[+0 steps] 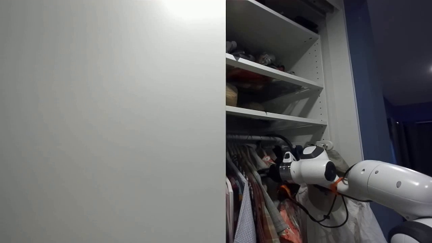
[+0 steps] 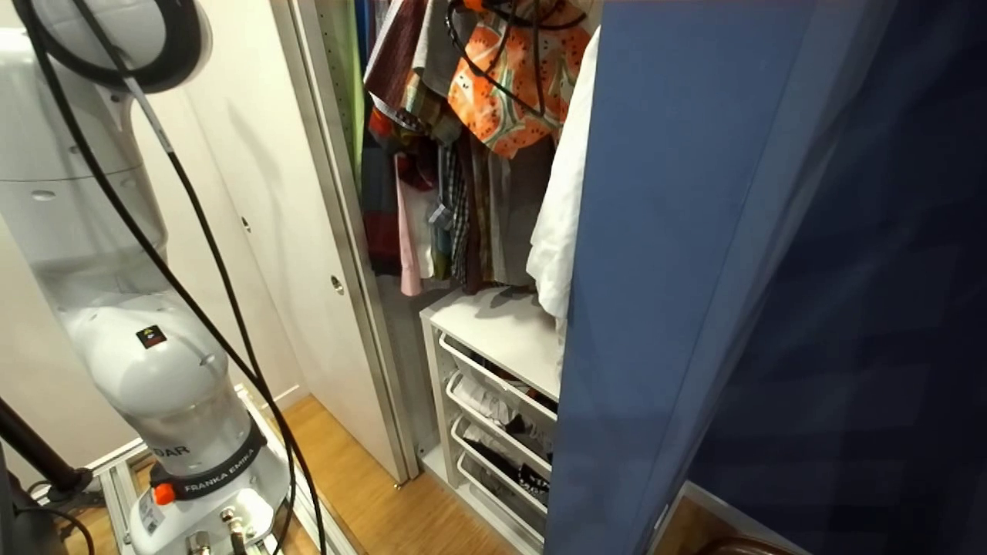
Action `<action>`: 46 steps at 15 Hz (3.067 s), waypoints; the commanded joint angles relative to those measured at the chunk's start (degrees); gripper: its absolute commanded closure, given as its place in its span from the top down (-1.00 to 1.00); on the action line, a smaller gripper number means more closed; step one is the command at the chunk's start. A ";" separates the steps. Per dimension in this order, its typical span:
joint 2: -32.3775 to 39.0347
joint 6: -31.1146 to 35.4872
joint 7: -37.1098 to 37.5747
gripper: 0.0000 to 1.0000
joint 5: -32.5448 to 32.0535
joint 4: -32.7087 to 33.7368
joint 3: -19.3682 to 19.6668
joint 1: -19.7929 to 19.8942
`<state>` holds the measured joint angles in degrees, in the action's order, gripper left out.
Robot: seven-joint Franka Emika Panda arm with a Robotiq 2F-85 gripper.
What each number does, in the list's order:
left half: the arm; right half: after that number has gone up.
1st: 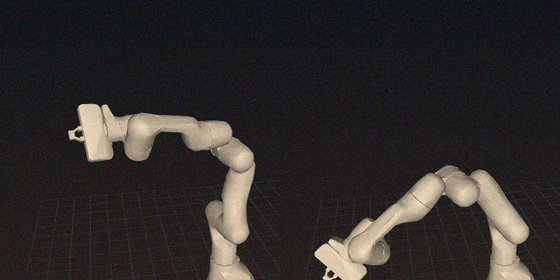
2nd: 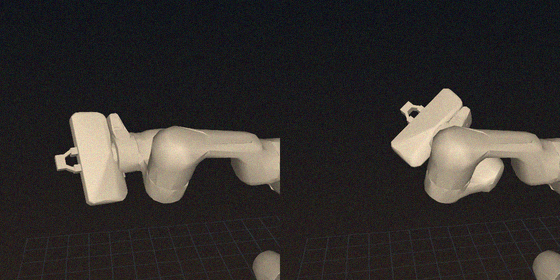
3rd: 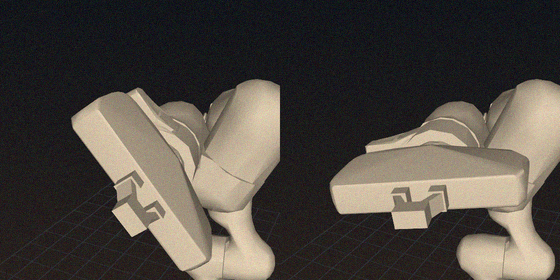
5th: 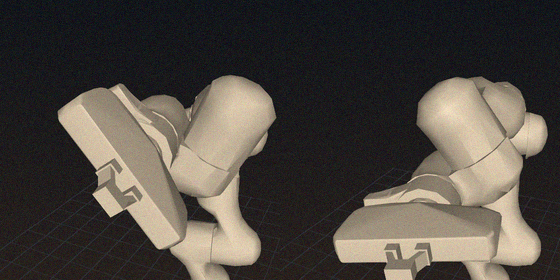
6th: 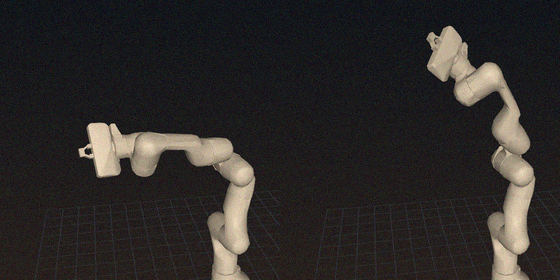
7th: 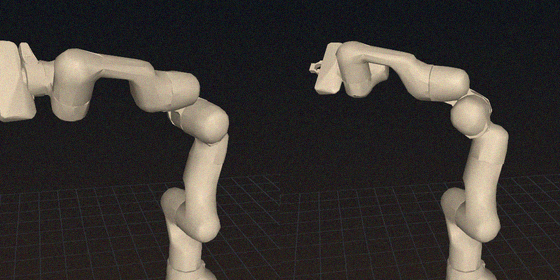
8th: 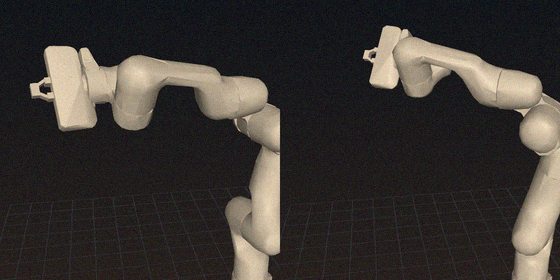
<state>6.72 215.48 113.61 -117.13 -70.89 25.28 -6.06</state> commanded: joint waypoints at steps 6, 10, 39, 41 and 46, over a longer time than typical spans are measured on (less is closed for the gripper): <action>7.27 7.58 21.68 -0.92 1.12 14.46 2.80 0.69; 11.43 14.03 34.45 -0.92 1.10 21.15 5.16 1.18; 12.99 -47.82 32.24 1.00 -22.25 -9.18 52.62 -55.25; 13.82 -53.70 26.13 1.00 -20.47 -14.67 59.79 -63.92; 15.61 -58.04 7.79 1.00 -10.90 -30.50 79.45 -85.11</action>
<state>21.74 160.96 132.70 -134.74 -91.62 95.43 -79.94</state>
